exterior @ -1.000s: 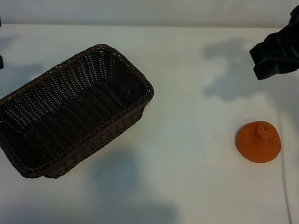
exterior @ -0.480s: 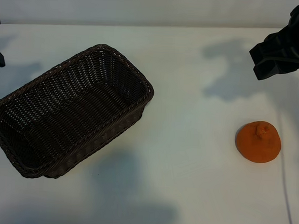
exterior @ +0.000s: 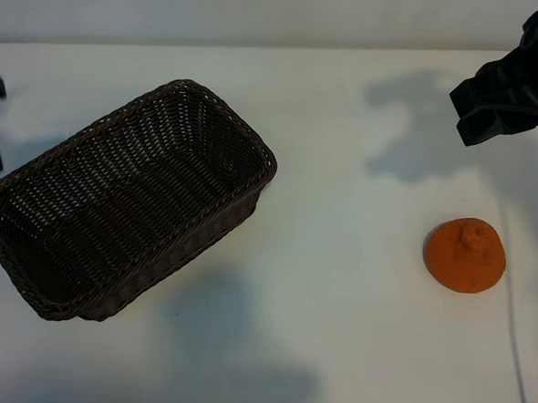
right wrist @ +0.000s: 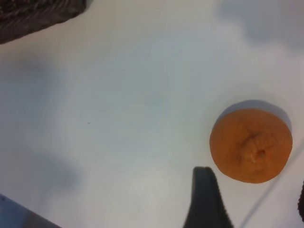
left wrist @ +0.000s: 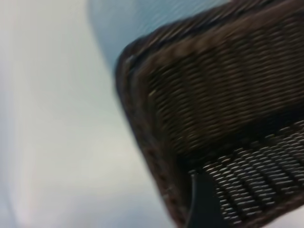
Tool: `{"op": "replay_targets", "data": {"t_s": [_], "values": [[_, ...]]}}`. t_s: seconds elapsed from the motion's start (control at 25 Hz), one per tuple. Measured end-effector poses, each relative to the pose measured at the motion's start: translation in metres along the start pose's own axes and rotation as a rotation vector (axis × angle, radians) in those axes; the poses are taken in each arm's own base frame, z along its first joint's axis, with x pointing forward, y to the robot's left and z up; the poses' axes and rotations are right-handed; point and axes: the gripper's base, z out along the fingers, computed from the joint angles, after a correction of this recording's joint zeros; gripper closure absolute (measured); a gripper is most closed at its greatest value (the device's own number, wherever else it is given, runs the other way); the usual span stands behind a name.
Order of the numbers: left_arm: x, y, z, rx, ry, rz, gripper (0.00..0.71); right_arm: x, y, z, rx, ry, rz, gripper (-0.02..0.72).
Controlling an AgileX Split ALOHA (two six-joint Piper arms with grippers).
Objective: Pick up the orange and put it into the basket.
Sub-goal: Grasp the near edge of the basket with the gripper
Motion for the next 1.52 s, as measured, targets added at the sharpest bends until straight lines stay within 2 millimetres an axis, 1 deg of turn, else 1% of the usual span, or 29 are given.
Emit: {"op": "replay_targets", "data": {"t_s": [0.24, 0.48, 0.64, 0.76, 1.04, 1.32, 1.52], "values": [[0.008, 0.008, 0.017, -0.046, 0.059, -0.012, 0.185, 0.0, 0.0, 0.0, 0.0, 0.0, 0.0, 0.248], [0.014, 0.014, 0.027, -0.079, 0.094, -0.026, 0.185, 0.0, 0.0, 0.0, 0.0, 0.001, 0.0, 0.248], [0.021, 0.018, 0.039, -0.095, 0.138, -0.038, 0.185, 0.0, 0.0, 0.0, 0.0, 0.002, 0.0, 0.248], [0.023, 0.02, 0.045, -0.097, 0.137, -0.043, 0.185, 0.0, 0.0, 0.0, 0.0, 0.003, 0.0, 0.248], [0.021, 0.02, 0.046, -0.095, 0.114, -0.049, 0.185, 0.0, 0.0, 0.0, -0.001, 0.005, 0.0, 0.248], [0.02, 0.03, 0.045, -0.203, 0.096, -0.07, 0.185, 0.0, 0.0, 0.0, -0.001, 0.005, 0.0, 0.248], [0.019, 0.029, 0.046, -0.19, 0.075, -0.078, 0.185, 0.0, 0.0, 0.0, -0.001, 0.005, 0.0, 0.248]]}}
